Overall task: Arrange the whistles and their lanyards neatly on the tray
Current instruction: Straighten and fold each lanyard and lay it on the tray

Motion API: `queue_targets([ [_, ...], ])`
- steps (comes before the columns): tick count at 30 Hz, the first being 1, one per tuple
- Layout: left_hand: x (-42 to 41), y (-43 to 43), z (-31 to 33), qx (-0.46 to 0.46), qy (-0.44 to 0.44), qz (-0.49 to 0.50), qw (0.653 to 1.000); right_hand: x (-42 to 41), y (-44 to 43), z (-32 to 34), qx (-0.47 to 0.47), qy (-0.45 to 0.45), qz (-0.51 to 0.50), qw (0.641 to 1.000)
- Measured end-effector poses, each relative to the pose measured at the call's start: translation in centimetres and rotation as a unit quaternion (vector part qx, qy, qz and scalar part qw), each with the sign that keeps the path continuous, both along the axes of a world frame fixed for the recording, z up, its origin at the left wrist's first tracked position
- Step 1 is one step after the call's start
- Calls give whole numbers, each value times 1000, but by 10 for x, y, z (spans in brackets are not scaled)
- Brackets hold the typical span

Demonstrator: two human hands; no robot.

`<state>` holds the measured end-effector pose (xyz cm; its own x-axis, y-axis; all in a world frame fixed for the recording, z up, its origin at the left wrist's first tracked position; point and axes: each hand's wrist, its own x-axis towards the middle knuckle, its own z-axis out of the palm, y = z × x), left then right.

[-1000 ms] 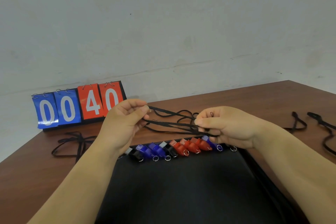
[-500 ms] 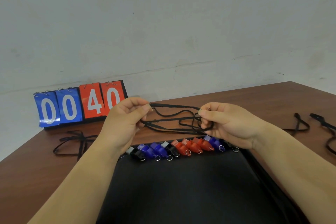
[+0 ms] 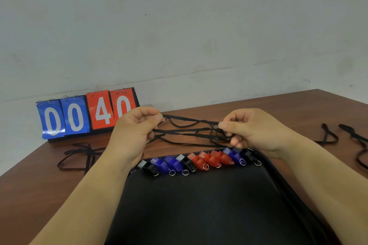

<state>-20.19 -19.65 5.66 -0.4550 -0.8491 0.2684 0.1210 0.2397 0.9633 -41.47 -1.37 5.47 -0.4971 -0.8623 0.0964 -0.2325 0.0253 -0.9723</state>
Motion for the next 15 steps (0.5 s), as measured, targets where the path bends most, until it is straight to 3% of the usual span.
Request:
queue_targets([
  [4,2,2,0,-17,-35,1,999,-3,0,-1,0,-68,8,998],
  [9,11,2,4,-128,-167,9,978,-12,0,-2,-21,-121,-8,992],
  [15,18,9,11,-153,-234,-74,957,-19,0,-4,-19,-137,-32,990],
])
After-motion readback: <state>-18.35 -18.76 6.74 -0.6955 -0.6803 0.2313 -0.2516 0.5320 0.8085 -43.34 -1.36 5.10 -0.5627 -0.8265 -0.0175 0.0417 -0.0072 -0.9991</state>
